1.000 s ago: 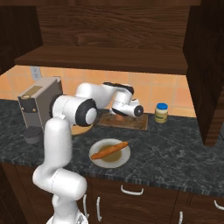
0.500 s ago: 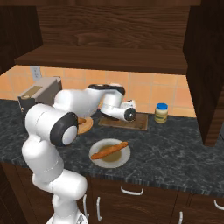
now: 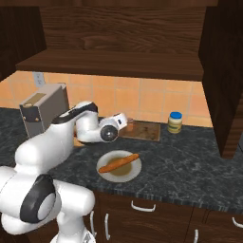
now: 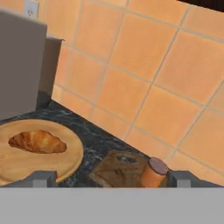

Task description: From the different types of pastries on the counter, select a croissant and place it on the cutting board. Then retrieve a jar of jam from the cabinet and place it alongside the croissant on the cutting board.

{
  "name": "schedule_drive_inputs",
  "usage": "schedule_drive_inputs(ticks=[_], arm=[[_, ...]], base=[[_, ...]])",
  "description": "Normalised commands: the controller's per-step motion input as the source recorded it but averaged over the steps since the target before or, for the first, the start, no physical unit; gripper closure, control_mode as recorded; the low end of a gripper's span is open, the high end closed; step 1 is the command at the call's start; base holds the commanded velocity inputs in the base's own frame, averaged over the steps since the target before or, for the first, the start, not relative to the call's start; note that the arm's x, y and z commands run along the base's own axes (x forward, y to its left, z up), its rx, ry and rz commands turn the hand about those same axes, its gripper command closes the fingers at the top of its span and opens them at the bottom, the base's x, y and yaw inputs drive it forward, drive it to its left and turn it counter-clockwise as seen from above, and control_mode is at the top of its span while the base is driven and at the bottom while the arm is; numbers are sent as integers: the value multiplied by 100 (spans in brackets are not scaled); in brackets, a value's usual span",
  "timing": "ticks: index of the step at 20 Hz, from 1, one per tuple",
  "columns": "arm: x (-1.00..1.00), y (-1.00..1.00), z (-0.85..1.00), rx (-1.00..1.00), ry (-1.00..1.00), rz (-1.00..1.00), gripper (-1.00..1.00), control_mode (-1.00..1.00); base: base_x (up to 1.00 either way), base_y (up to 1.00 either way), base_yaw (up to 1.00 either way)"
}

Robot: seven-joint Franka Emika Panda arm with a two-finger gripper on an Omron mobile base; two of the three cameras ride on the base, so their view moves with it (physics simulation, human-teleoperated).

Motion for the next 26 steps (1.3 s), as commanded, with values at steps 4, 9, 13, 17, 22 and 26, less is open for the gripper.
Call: schedule_drive_inputs(ticks=[4, 9, 13, 17, 22, 26], arm=[[-90, -19, 26, -11, 33, -12, -100, -100], [-23, -66, 59, -9, 65, 0, -100, -100], [6, -35, 39, -1, 86, 0, -100, -100], [3, -10, -2, 10, 14, 3, -100, -100], [-6, -3, 0, 20, 22, 10, -100, -100], [-56, 48, -8, -1, 28, 8, -100, -100]], base=[[0, 0, 0], [0, 0, 0], [0, 0, 0], [0, 0, 0], [0, 0, 0], [0, 0, 0]])
